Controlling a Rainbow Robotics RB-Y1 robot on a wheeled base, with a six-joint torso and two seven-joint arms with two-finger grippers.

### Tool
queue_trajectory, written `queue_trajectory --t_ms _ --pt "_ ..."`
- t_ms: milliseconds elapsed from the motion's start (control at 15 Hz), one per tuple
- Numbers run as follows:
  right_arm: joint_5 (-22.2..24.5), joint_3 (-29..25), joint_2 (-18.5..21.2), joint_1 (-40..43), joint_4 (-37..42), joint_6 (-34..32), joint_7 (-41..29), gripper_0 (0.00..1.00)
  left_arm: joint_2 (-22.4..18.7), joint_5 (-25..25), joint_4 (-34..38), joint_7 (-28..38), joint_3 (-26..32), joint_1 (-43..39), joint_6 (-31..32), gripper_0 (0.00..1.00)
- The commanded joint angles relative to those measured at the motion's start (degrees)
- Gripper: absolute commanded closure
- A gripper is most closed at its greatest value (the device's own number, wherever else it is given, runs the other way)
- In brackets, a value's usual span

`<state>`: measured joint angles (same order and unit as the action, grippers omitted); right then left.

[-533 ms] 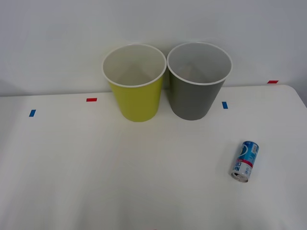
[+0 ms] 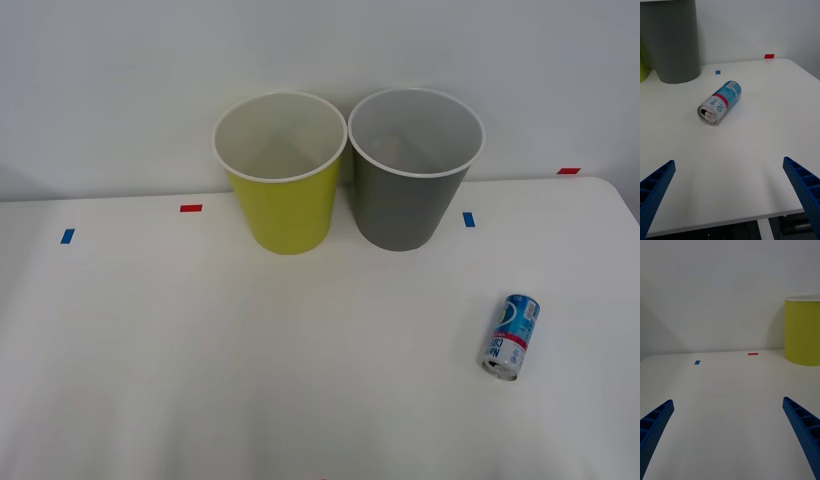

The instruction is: Put cans in the gray bin and PET bottles in the light green bin.

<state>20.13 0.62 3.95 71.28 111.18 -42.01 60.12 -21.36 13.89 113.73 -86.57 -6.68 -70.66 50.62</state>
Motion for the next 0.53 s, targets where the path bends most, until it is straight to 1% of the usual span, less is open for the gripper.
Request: queue_trajectory --t_ms 67,533 --pt "0.00 0.00 0.00 0.00 0.00 0.00 0.00 0.00 0.00 0.00 0.00 0.00 0.00 0.00 0.00 0.00" --pt "0.00 0.00 0.00 0.00 0.00 0.00 0.00 0.00 0.00 0.00 0.00 0.00 0.00 0.00 0.00 0.00"
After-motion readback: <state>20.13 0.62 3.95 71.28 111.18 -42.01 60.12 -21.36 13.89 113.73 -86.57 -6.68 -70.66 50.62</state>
